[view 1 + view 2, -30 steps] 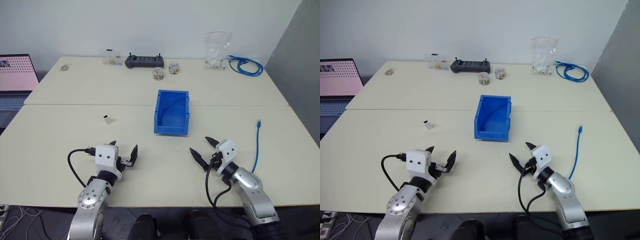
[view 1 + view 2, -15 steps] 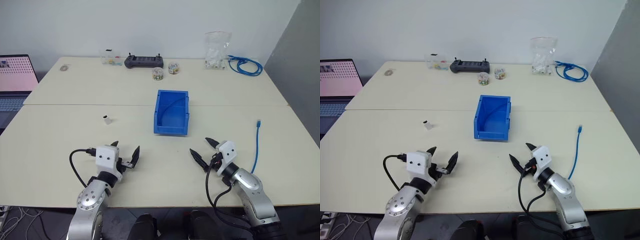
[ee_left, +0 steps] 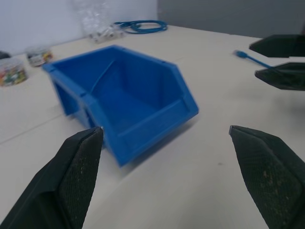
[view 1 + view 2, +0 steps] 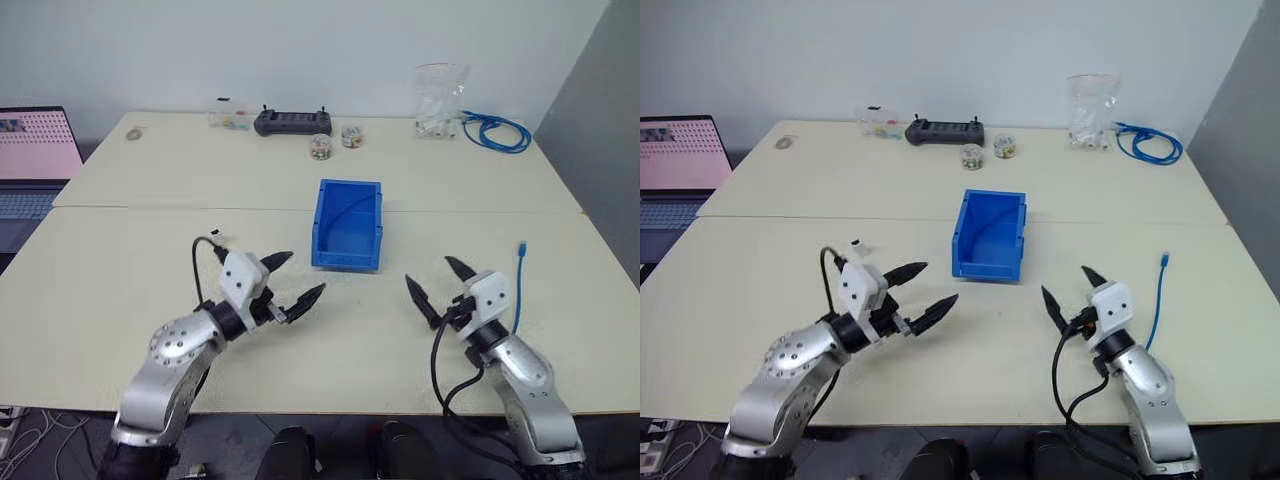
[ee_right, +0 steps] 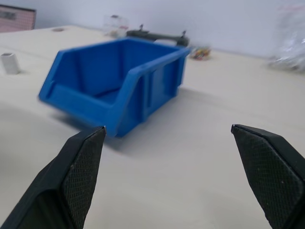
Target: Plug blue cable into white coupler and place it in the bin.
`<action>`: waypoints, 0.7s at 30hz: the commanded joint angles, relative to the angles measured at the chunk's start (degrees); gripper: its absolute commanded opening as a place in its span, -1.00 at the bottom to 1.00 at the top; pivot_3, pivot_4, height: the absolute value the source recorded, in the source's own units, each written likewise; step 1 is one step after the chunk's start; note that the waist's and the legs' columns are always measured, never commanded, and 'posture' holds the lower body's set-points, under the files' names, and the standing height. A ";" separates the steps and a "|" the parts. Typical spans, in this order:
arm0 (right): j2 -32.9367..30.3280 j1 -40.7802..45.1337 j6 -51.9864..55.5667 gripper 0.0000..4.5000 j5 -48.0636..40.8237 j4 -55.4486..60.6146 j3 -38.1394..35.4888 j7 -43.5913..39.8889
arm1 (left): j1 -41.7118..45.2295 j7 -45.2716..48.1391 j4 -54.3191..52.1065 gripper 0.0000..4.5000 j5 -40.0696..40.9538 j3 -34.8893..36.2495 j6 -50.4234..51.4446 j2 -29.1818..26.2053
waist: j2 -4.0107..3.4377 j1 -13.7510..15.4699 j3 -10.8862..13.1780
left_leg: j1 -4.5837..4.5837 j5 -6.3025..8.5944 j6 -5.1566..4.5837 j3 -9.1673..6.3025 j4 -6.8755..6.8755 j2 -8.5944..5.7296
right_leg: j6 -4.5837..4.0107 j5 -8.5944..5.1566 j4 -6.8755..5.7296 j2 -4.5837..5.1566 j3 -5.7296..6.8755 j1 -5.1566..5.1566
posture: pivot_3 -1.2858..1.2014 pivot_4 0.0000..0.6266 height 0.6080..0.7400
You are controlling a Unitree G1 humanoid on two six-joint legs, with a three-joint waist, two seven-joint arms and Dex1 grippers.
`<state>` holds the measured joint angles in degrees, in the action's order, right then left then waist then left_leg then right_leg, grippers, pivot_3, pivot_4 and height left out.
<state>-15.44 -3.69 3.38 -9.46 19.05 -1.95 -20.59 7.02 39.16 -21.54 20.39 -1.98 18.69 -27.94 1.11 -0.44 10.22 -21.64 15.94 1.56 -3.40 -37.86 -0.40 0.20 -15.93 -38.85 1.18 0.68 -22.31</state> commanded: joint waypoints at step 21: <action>-9.10 18.56 32.41 0.72 1.84 -21.19 -17.31 12.31 | 19.34 12.10 8.94 1.00 -3.30 -14.72 6.31 1.56 | -0.05 -0.50 0.04 | -0.01 0.00 -0.02 0.22 0.01 0.00 | 0.03 0.02 -0.03 -0.03 -0.15 -0.06 | 0.03 -0.52 1.00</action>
<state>-24.30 13.55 33.81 -6.42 -1.13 -17.18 -8.91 25.31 50.53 -12.19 17.38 -16.13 25.78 -26.59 1.06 -0.93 10.25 -21.64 15.94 1.54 -3.18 -37.85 -0.40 0.23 -15.91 -38.88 1.15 0.53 -22.37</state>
